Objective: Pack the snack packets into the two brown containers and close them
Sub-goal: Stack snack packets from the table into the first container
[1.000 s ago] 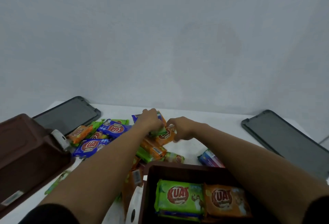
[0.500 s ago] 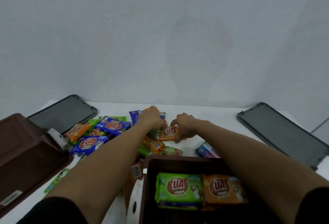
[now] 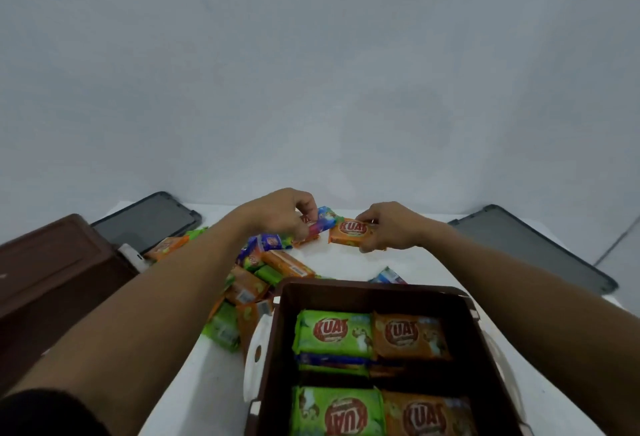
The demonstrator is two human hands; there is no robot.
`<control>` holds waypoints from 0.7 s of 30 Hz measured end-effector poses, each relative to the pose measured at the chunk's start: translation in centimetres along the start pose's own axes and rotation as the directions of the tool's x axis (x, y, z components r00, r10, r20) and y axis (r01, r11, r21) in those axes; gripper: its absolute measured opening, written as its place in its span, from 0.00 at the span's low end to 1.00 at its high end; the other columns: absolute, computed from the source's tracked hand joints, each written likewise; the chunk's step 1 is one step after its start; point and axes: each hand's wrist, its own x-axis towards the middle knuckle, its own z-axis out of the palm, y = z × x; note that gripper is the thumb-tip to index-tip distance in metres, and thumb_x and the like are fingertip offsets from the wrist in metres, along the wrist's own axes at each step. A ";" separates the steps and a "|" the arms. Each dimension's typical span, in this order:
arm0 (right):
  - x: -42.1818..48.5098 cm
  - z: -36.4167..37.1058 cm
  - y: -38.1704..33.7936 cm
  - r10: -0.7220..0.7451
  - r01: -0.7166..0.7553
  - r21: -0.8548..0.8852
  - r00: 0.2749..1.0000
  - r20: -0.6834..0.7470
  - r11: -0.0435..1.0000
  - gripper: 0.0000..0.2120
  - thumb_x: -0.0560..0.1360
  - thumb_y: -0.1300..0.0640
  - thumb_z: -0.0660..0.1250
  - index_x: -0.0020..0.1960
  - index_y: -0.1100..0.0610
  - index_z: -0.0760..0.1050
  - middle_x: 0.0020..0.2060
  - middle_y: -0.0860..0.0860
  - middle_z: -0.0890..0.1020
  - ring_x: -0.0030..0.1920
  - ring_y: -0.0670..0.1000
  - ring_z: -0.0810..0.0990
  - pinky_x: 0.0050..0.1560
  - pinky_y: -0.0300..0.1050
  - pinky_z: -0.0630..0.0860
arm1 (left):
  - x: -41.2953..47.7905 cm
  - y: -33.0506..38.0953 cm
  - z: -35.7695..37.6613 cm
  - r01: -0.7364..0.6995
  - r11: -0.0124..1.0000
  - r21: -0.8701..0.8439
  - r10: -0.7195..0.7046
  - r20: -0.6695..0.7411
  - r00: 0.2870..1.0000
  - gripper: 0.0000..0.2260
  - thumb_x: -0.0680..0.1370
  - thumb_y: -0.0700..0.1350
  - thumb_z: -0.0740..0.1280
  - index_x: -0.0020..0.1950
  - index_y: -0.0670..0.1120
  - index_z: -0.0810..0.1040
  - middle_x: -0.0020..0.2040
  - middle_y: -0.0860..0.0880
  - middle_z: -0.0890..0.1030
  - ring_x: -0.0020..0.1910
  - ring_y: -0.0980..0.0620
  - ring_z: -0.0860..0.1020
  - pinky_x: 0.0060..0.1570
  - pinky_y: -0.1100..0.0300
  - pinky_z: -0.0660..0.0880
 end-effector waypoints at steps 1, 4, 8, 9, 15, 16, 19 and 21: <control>-0.9 -0.3 0.0 -0.003 0.004 0.018 1.000 -0.013 1.000 0.29 0.70 0.47 0.76 0.69 0.53 0.76 0.54 0.50 0.81 0.51 0.50 0.78 0.50 0.43 0.73 | -0.7 0.6 0.2 -0.008 0.999 0.034 0.008 0.013 1.000 0.14 0.70 0.37 0.75 0.53 0.48 0.80 0.57 0.51 0.79 0.49 0.52 0.79 0.45 0.53 0.78; -4.4 -0.8 0.2 -0.009 0.012 0.078 0.999 -0.031 0.997 0.29 0.70 0.48 0.78 0.69 0.54 0.77 0.54 0.50 0.80 0.50 0.51 0.80 0.50 0.43 0.74 | -3.1 2.7 1.4 -0.020 0.996 0.082 0.019 0.015 1.000 0.15 0.70 0.39 0.75 0.54 0.49 0.77 0.58 0.52 0.78 0.53 0.51 0.78 0.51 0.48 0.81; -9.6 -1.1 0.8 -0.026 0.035 0.134 0.998 -0.063 0.990 0.29 0.70 0.51 0.78 0.69 0.54 0.77 0.54 0.49 0.81 0.51 0.51 0.81 0.45 0.38 0.75 | -6.6 5.5 2.9 -0.088 0.983 0.158 0.096 -0.046 0.994 0.15 0.69 0.39 0.75 0.50 0.52 0.77 0.52 0.53 0.78 0.47 0.50 0.78 0.41 0.55 0.75; -10.9 -1.0 1.1 -0.029 0.039 0.139 0.997 -0.070 0.989 0.29 0.70 0.51 0.78 0.69 0.53 0.76 0.56 0.49 0.80 0.52 0.50 0.80 0.45 0.38 0.74 | -7.4 6.2 3.4 -0.100 0.976 0.194 0.111 -0.049 0.993 0.14 0.69 0.40 0.76 0.50 0.52 0.76 0.52 0.52 0.78 0.47 0.50 0.78 0.40 0.56 0.74; -17.6 -0.9 2.5 -0.044 0.058 0.176 0.995 -0.086 0.983 0.30 0.68 0.52 0.79 0.68 0.49 0.75 0.59 0.46 0.78 0.57 0.49 0.78 0.49 0.42 0.76 | -11.9 8.7 6.5 -0.157 0.920 0.359 0.160 0.021 0.987 0.15 0.65 0.45 0.76 0.47 0.55 0.74 0.53 0.52 0.75 0.50 0.49 0.74 0.47 0.50 0.76; -18.5 -0.9 2.5 -0.045 0.060 0.181 0.995 -0.087 0.982 0.29 0.68 0.52 0.79 0.67 0.49 0.75 0.57 0.46 0.78 0.55 0.48 0.78 0.48 0.43 0.78 | -12.5 8.9 7.0 -0.168 0.906 0.388 0.167 0.038 0.985 0.16 0.64 0.46 0.75 0.46 0.56 0.73 0.53 0.52 0.75 0.50 0.50 0.73 0.47 0.50 0.75; -20.3 -0.5 2.1 -0.041 0.052 0.134 0.996 -0.085 0.990 0.26 0.66 0.53 0.80 0.61 0.50 0.75 0.54 0.47 0.78 0.49 0.47 0.78 0.44 0.44 0.80 | -13.5 9.1 8.4 -0.178 0.857 0.484 0.160 0.079 0.984 0.16 0.67 0.44 0.76 0.45 0.55 0.71 0.52 0.51 0.75 0.50 0.49 0.72 0.48 0.48 0.75; -20.9 0.2 1.9 -0.036 0.040 0.052 0.996 -0.079 0.998 0.25 0.65 0.53 0.80 0.57 0.50 0.72 0.52 0.48 0.76 0.48 0.48 0.76 0.43 0.44 0.76 | -13.8 9.0 9.3 -0.170 0.830 0.532 0.145 0.089 0.985 0.16 0.68 0.44 0.77 0.46 0.54 0.71 0.52 0.52 0.74 0.50 0.48 0.73 0.50 0.47 0.76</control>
